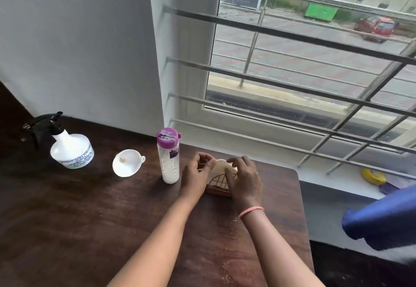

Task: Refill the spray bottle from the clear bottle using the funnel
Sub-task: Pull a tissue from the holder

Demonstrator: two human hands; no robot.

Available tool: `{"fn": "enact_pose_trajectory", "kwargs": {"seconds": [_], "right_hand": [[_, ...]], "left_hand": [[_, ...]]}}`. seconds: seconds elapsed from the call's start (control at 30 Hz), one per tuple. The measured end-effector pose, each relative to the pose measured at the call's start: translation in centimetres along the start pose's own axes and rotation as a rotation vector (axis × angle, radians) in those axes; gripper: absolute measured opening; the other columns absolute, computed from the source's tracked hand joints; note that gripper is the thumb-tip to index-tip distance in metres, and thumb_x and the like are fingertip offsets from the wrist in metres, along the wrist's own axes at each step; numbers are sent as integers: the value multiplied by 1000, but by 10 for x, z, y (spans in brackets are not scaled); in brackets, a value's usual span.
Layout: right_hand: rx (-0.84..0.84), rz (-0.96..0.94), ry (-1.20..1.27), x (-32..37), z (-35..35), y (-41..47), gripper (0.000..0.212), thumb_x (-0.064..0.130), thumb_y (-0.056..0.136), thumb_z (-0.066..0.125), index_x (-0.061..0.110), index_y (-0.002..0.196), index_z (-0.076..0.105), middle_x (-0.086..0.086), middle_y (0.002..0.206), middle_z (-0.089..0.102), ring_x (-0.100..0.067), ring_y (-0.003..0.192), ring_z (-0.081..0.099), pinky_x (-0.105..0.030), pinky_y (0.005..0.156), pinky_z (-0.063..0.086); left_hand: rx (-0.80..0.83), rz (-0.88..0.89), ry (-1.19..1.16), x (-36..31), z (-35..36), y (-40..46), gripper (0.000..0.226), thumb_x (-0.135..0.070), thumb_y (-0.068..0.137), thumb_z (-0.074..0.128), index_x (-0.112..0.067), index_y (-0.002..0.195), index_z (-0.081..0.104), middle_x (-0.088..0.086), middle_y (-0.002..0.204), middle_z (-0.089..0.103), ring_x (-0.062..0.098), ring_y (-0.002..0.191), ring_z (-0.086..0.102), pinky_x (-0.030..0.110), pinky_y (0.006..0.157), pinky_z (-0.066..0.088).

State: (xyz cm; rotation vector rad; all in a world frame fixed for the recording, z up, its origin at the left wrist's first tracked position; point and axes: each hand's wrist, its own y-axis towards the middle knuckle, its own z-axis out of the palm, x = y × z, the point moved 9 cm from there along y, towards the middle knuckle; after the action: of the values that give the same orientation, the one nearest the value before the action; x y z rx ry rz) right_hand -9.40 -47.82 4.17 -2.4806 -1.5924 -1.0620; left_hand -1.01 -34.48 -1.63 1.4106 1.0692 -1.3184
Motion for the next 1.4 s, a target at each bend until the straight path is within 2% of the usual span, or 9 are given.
{"fn": "enact_pose_trajectory", "kwargs": {"seconds": [0.3, 0.47, 0.63, 0.73, 0.87, 0.93, 1.0, 1.13, 1.4], "right_hand": [[-43, -20, 34, -1, -1, 1, 16, 4, 72, 75, 16, 73, 65, 1, 81, 59, -24, 81, 58, -26, 57, 40], [-48, 44, 135, -13, 0, 4, 19, 0, 74, 73, 18, 73, 67, 3, 78, 60, -24, 80, 58, -34, 63, 48], [-32, 69, 192, -17, 2, 7, 15, 0, 79, 69, 15, 78, 67, 1, 80, 62, -25, 80, 59, -34, 68, 48], [-1, 71, 177, -19, 5, 6, 16, -1, 78, 69, 15, 79, 67, -1, 81, 62, -26, 80, 59, -38, 68, 50], [47, -53, 70, -5, 9, 1, 21, -7, 73, 69, 13, 79, 68, -4, 82, 64, -29, 81, 57, -39, 66, 50], [54, -94, 2, 0, 10, -3, 21, -7, 71, 70, 13, 78, 68, -5, 80, 64, -29, 79, 56, -36, 66, 46], [59, -106, -56, 2, 12, -6, 20, -4, 69, 72, 14, 77, 69, -4, 80, 64, -29, 79, 55, -34, 66, 43], [97, -81, -109, 2, 21, -12, 15, 5, 71, 71, 16, 80, 71, -3, 88, 64, -30, 86, 56, -41, 71, 46], [96, -50, -117, 2, 22, -13, 20, 7, 75, 70, 20, 90, 72, -1, 94, 67, -30, 92, 58, -41, 76, 43]], "left_hand": [[119, -39, -88, 5, 5, -2, 17, -16, 85, 68, -30, 95, 63, -1, 92, 68, 7, 84, 62, 18, 75, 50], [124, -32, 99, 9, 0, -3, 13, -20, 87, 64, -32, 89, 68, -9, 90, 72, 6, 86, 64, 16, 76, 47], [119, -59, 131, 9, -4, -8, 27, -9, 88, 60, -35, 83, 65, -12, 91, 70, 2, 88, 62, 10, 77, 45], [74, -96, 179, 17, -9, -10, 26, -5, 86, 61, -30, 87, 65, -8, 90, 70, 6, 88, 64, 16, 80, 49], [-47, -167, 267, 26, -19, -14, 19, -4, 85, 58, -20, 92, 65, -7, 87, 67, 7, 81, 61, 5, 67, 43], [-125, -189, 273, 27, -25, -14, 19, -5, 85, 55, -19, 96, 62, -5, 89, 66, 10, 82, 61, 8, 66, 42], [-163, -172, 254, 25, -26, -14, 19, -7, 87, 53, -18, 100, 62, -3, 94, 65, 12, 85, 60, 12, 70, 43], [-152, -104, 211, 18, -23, -14, 18, -11, 89, 56, -24, 98, 63, -3, 100, 66, 6, 85, 60, 0, 69, 41], [-134, 41, 210, -1, -17, -13, 18, -11, 81, 68, -24, 93, 68, -5, 91, 59, 6, 79, 60, 7, 68, 45]]}}
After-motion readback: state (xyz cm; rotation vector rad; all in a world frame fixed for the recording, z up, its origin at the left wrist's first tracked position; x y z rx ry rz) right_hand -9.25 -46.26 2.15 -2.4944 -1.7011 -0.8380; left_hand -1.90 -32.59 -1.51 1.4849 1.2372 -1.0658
